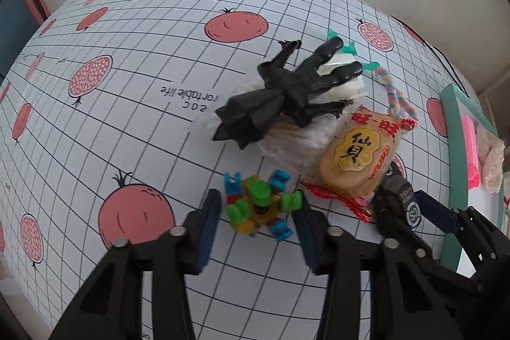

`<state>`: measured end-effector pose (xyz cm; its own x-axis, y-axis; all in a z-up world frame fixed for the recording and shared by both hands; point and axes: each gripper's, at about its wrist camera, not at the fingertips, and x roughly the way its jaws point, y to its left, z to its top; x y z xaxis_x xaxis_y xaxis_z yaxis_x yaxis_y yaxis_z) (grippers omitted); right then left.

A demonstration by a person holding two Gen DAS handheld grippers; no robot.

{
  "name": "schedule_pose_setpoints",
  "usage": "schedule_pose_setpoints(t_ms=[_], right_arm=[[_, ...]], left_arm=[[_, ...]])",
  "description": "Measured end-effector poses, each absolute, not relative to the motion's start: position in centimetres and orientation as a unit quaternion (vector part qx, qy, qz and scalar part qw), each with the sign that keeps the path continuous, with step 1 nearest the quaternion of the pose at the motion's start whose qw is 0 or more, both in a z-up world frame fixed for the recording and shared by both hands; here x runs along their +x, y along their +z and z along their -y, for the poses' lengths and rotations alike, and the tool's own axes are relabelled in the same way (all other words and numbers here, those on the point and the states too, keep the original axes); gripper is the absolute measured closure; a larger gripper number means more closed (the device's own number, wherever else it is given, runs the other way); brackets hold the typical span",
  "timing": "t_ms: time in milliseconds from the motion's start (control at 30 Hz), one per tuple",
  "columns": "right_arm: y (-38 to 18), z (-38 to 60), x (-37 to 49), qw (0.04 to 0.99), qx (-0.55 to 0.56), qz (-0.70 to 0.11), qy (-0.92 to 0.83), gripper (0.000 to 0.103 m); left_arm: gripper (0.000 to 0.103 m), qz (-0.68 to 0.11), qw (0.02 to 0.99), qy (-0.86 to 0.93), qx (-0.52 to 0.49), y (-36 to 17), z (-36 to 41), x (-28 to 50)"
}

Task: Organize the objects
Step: 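Grasp the colourful blocks with the left gripper while the right grasps the black toy car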

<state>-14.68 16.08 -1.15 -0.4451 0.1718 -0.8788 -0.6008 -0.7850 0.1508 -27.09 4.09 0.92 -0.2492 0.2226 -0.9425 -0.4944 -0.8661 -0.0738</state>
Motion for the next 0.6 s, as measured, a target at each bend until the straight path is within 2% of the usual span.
schedule_pose_setpoints(t_ms=[600], right_arm=[[-0.4,-16.9,-11.3,0.222,-0.471,-0.248,0.817,0.068]], left_arm=[[0.064,-0.108,0.222,0.778,-0.578,1.0,-2.9,-28.0]])
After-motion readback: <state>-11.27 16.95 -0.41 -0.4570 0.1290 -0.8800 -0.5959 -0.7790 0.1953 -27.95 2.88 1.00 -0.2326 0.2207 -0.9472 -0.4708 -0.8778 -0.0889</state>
